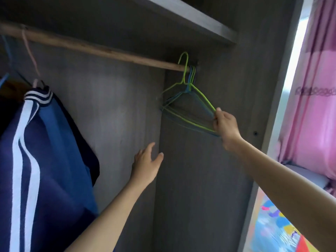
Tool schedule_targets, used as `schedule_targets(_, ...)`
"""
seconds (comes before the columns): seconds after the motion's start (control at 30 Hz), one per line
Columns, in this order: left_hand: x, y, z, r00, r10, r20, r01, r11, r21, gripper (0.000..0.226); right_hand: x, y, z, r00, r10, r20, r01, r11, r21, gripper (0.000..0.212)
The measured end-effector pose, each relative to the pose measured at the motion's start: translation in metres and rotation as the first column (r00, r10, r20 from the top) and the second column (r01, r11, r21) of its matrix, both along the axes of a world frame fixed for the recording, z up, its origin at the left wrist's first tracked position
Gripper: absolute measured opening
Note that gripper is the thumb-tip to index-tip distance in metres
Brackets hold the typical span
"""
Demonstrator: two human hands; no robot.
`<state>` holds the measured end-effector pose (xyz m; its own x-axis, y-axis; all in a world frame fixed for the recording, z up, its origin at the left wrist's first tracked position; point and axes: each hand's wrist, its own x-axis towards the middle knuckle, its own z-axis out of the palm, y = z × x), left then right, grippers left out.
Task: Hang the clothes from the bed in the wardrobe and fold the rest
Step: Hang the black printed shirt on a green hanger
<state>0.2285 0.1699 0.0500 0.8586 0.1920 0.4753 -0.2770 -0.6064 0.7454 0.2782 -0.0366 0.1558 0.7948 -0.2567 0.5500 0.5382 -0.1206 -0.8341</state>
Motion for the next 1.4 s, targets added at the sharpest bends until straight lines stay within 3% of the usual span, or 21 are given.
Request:
schedule_targets(0.1, 0.005, -0.007, -0.001, 0.998, 0.018, 0.055, -0.007, 0.981, -0.191, 0.069, -0.030, -0.011, -0.023, 0.998, 0.056, -0.029, -0.055, 0.998, 0.021, 0.041)
schedule_targets(0.23, 0.001, -0.011, -0.023, 0.924, 0.292, 0.246, -0.285, 0.956, -0.063, 0.074, -0.075, -0.035, -0.057, 0.988, 0.116, -0.106, -0.112, 0.993, 0.038, 0.039)
schedule_targets(0.3, 0.000, -0.011, -0.038, 0.858, 0.342, 0.383, -0.353, 0.935, -0.043, 0.073, -0.097, -0.052, -0.073, 0.979, 0.126, -0.159, -0.124, 0.992, 0.017, 0.039)
schedule_targets(0.37, 0.001, -0.007, -0.050, 0.825, 0.377, 0.420, -0.393, 0.918, -0.052, 0.074, -0.115, -0.071, -0.089, 0.969, 0.140, -0.201, -0.144, 0.990, -0.005, 0.042)
schedule_targets(0.43, 0.002, -0.012, -0.067, 0.870, 0.321, 0.375, -0.334, 0.942, -0.031, 0.066, -0.135, -0.095, -0.104, 0.959, 0.120, -0.257, -0.137, 0.989, -0.047, 0.053)
schedule_targets(0.57, -0.019, -0.043, -0.107, 0.971, 0.041, 0.235, -0.035, 0.999, -0.032, 0.015, -0.170, -0.141, -0.139, 0.939, 0.059, -0.339, -0.062, 0.998, 0.004, 0.050)
schedule_targets(0.7, -0.052, -0.085, -0.140, 0.974, -0.224, 0.040, 0.228, 0.953, -0.198, 0.009, -0.206, -0.194, -0.182, 0.902, -0.031, -0.431, 0.027, 1.000, -0.015, 0.038)
schedule_targets(0.87, -0.096, -0.143, -0.178, 0.865, -0.497, -0.066, 0.462, 0.841, -0.283, 0.013, -0.274, -0.257, -0.226, 0.828, -0.120, -0.548, 0.120, 0.992, -0.035, 0.035)
schedule_targets(0.97, -0.127, -0.195, -0.200, 0.770, -0.624, -0.133, 0.570, 0.766, -0.298, 0.013, -0.330, -0.303, -0.249, 0.781, -0.195, -0.593, 0.202, 0.978, -0.057, 0.044)
schedule_targets(1.07, -0.160, -0.254, -0.223, 0.694, -0.695, -0.186, 0.620, 0.709, -0.336, 0.013, -0.396, -0.345, -0.274, 0.727, -0.252, -0.639, 0.285, 0.957, -0.054, 0.054)
schedule_targets(1.23, -0.216, -0.355, -0.253, 0.620, -0.758, -0.202, 0.680, 0.648, -0.343, 0.019, -0.505, -0.399, -0.310, 0.646, -0.364, -0.671, 0.453, 0.890, -0.047, 0.040)
schedule_targets(1.4, -0.275, -0.445, -0.273, 0.398, -0.881, -0.256, 0.834, 0.464, -0.298, 0.033, -0.624, -0.427, -0.342, 0.476, -0.476, -0.740, 0.632, 0.770, -0.089, 0.036)
